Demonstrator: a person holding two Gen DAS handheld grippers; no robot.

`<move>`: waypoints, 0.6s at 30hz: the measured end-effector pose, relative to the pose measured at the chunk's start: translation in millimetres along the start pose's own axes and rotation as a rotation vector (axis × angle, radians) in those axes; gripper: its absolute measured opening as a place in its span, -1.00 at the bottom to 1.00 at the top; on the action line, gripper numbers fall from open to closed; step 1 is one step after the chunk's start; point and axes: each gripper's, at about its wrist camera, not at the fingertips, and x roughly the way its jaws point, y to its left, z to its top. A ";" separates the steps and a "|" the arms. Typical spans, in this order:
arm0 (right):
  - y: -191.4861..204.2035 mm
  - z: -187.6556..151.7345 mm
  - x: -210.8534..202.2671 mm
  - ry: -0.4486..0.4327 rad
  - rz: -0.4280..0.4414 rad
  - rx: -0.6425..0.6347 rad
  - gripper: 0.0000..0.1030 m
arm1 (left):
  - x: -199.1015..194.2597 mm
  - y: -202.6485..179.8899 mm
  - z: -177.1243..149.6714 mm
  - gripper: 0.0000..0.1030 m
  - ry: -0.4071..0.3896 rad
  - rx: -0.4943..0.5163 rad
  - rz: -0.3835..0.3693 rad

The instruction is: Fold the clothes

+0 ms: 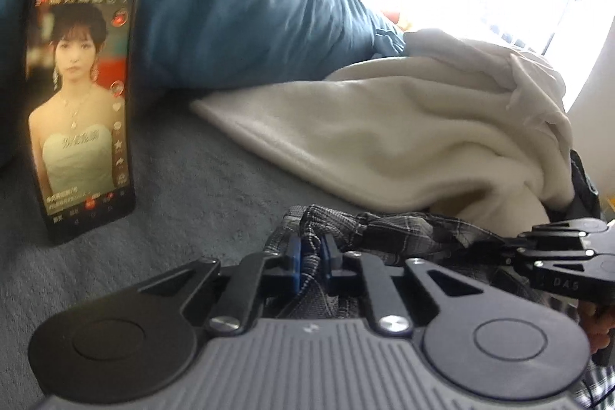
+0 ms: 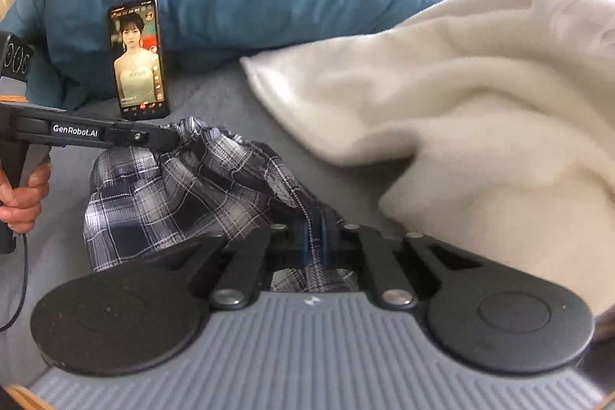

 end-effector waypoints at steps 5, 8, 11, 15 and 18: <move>-2.4 3.6 -4.3 -0.024 -0.019 0.002 -0.92 | -2.1 -2.8 2.1 -0.81 -0.020 0.004 -0.006; -2.9 4.8 -3.6 -0.029 -0.026 0.006 -0.92 | 0.0 -2.1 1.5 -0.81 -0.019 0.007 0.002; -4.4 2.3 1.7 -0.024 -0.028 0.025 -0.92 | 4.1 -0.3 0.3 -0.80 -0.012 0.010 0.012; -5.8 -3.0 11.2 -0.012 -0.027 0.054 -0.92 | 11.8 2.3 -0.7 -0.59 0.009 0.020 0.028; -5.6 -8.9 19.5 -0.004 -0.035 0.074 -0.90 | 13.2 3.7 2.1 0.07 0.040 0.011 0.063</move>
